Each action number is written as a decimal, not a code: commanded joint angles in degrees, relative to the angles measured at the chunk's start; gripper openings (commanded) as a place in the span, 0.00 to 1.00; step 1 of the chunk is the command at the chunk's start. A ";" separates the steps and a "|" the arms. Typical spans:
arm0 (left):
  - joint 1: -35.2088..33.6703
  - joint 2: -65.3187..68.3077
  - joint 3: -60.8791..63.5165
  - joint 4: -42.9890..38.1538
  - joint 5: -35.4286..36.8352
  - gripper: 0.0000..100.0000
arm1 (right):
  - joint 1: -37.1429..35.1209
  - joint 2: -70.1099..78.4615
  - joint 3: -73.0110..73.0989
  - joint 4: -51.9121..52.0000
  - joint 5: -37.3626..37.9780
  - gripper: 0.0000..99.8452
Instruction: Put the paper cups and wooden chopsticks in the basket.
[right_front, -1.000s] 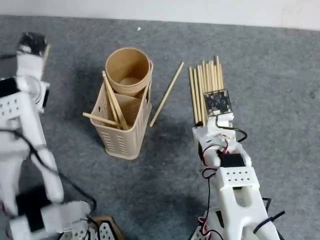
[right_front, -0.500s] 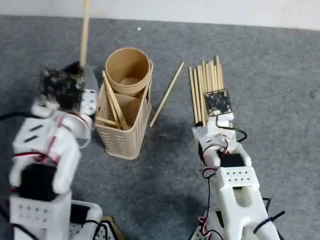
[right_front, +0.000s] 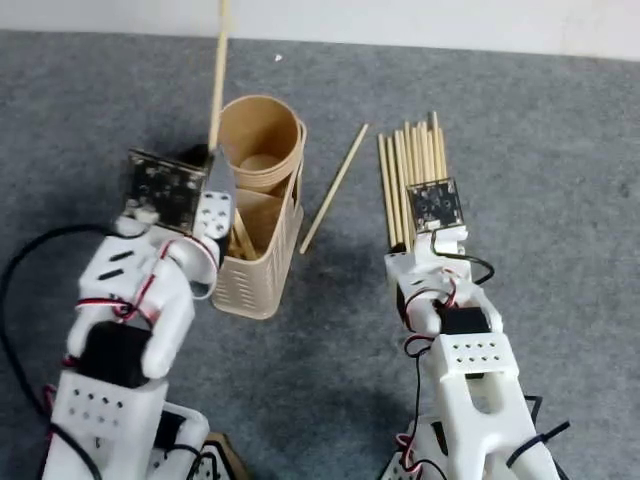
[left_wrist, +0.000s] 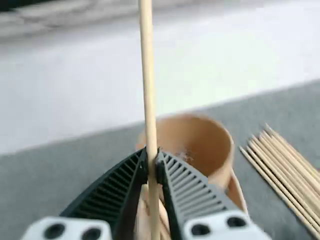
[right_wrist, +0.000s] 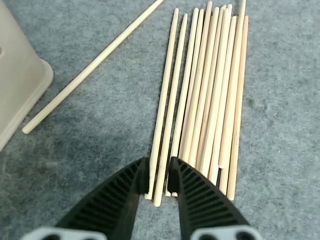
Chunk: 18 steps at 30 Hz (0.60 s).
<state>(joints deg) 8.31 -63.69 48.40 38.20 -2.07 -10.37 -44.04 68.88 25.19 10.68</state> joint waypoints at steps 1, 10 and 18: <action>2.24 -0.66 4.26 -1.05 0.53 0.00 | -0.13 0.04 -0.31 -0.75 0.26 0.08; -1.71 -1.19 5.05 -1.05 0.44 0.16 | -0.13 0.04 -0.31 -0.75 0.26 0.08; -4.35 -1.10 -13.05 7.38 0.53 0.15 | -0.13 0.04 -0.40 -0.75 0.35 0.08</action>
<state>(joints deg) 4.70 -64.04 43.30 42.24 -2.15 -10.37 -44.04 68.88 25.19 10.68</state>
